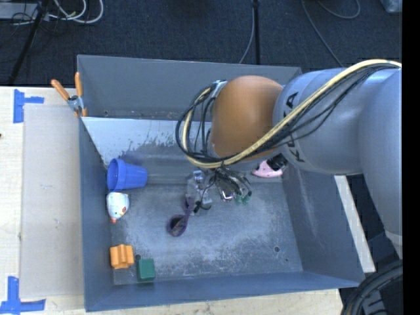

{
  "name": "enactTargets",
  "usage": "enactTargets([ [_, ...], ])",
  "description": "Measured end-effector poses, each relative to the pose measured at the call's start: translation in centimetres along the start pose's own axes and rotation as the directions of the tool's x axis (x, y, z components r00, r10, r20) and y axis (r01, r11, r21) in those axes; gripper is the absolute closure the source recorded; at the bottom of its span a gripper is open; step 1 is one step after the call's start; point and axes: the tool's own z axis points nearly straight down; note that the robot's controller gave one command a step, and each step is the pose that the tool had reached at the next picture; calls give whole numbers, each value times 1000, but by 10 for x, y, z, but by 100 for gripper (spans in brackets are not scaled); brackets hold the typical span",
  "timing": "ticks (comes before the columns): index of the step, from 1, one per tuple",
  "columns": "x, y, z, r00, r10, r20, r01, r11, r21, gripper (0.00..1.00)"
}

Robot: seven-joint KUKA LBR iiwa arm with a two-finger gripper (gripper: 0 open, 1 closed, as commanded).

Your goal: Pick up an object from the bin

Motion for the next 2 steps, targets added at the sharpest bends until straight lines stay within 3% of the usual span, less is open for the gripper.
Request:
enactTargets([
  [1, -3, 10, -18, 994, -107, 6, 107, 994, 2, 100],
  [2, 26, 15, -4, 947, -322, 2, 322, 947, -1, 100],
])
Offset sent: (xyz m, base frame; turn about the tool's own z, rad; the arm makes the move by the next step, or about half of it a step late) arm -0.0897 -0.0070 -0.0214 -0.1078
